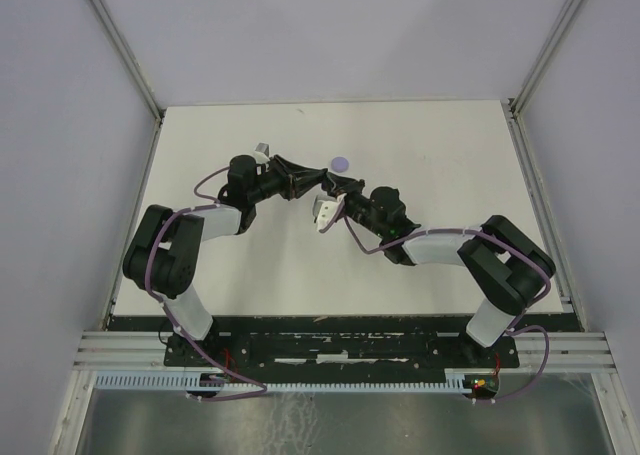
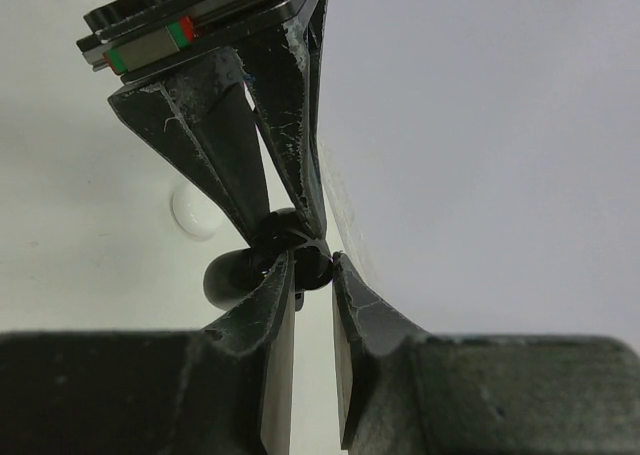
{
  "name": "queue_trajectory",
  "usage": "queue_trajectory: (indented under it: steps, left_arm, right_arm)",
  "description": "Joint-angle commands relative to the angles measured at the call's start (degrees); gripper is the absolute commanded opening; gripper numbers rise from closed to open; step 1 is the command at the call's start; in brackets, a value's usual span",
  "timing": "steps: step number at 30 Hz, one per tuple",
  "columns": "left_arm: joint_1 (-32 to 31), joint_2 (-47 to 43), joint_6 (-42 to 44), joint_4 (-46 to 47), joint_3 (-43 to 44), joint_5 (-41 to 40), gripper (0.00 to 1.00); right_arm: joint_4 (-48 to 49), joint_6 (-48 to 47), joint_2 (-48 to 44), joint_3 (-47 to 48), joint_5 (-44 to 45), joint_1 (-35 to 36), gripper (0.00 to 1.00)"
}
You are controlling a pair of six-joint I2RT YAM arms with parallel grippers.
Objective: Insert the wireless bluetooth earbuds into the charging case
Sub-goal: Place the earbud in the charging case.
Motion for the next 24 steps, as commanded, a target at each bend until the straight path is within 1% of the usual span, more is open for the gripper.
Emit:
queue_trajectory:
  steps: [1,3,7,10,12,14,16,20,24]
  left_arm:
    - [0.01,0.22,-3.53,5.83,3.71,1.34,0.03]
    - [-0.01,0.59,-3.96,6.36,4.02,1.36,0.03]
    - [-0.01,0.98,-4.4,6.43,4.89,1.1,0.03]
    - [0.0,1.07,-4.31,6.16,5.51,1.01,0.03]
    - [-0.01,1.14,-4.25,6.0,5.82,1.01,0.03]
    - [0.04,1.34,-4.15,5.9,6.02,0.93,0.03]
    - [0.0,1.6,-3.97,5.76,6.27,0.92,0.03]
    - [0.03,2.33,-2.92,5.0,6.74,0.96,0.03]
    - [-0.01,2.78,-2.09,4.58,6.53,0.84,0.03]
  right_arm:
    - [-0.15,1.22,-1.87,-1.41,0.27,0.53,0.02]
    - [-0.1,2.03,-1.87,-1.59,0.7,0.84,0.02]
    - [0.17,3.26,-1.72,-1.8,1.33,1.5,0.08]
    - [0.83,5.06,-1.52,-1.65,2.14,2.09,0.14]
    - [1.87,6.61,-1.49,-1.65,3.11,2.46,0.21]
    - [2.33,7.64,-1.8,-1.76,3.47,2.67,0.24]
    - [3.47,9.88,-2.11,-1.83,4.25,2.87,0.31]
    - [5.95,13.99,-3.61,-2.25,5.53,2.86,0.36]
    - [9.09,16.49,-5.56,-2.95,5.97,2.88,0.5]
